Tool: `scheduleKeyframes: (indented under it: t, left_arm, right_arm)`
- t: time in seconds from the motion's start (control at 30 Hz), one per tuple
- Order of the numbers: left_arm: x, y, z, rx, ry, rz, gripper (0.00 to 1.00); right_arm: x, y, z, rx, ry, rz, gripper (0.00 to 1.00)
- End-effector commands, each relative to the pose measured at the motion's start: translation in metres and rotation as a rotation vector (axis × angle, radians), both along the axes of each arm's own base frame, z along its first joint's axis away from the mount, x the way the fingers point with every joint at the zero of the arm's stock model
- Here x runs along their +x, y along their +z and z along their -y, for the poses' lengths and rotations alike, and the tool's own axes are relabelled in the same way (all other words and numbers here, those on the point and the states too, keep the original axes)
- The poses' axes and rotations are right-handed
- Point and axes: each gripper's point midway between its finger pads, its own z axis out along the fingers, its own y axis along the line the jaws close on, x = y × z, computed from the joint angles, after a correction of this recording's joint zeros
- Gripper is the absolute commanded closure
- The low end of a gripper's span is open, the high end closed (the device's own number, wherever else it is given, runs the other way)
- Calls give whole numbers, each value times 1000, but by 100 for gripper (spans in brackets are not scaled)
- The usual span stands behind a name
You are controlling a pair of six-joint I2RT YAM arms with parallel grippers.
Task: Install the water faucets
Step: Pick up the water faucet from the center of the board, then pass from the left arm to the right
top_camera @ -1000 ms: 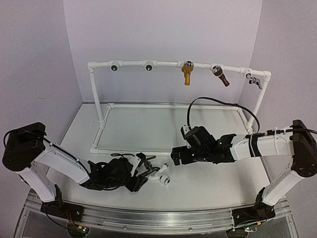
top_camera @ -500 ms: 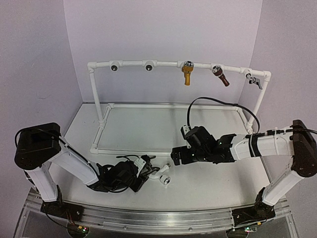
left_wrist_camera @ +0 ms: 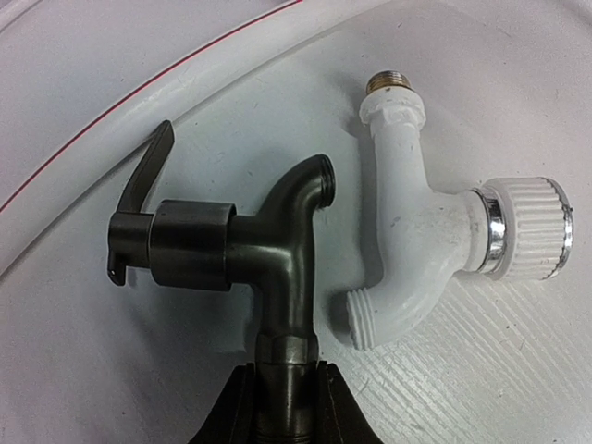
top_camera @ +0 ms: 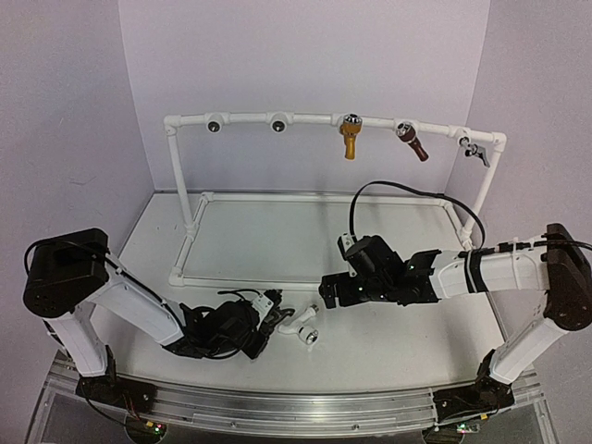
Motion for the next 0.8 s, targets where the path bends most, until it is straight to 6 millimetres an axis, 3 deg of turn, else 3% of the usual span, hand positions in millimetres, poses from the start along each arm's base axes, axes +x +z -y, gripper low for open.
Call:
scheduleKeyframes:
  t: [0.0, 0.13, 0.37, 0.5, 0.6, 0.67, 0.77]
  left_arm:
    - [10, 55, 7, -85, 33, 44, 100]
    - [8, 96, 0, -131, 34, 61, 100]
    - [3, 167, -7, -343, 164, -87, 100]
    - [8, 208, -11, -550, 134, -228, 100]
    - [11, 227, -13, -655, 84, -370, 100]
    - [3, 241, -8, -674, 14, -435, 100]
    - [7, 257, -2, -676, 6, -443, 100]
  right_arm:
    - [5, 19, -7, 45, -10, 43, 2]
    - [5, 23, -7, 50, -10, 51, 2]
    - [4, 33, -17, 79, 20, 57, 2]
    - [-10, 62, -47, 111, 144, 135, 2]
    - [-33, 88, -71, 64, 313, 283, 2]
    - [-41, 102, -80, 19, 422, 393, 2]
    - [-52, 122, -86, -49, 582, 525, 2]
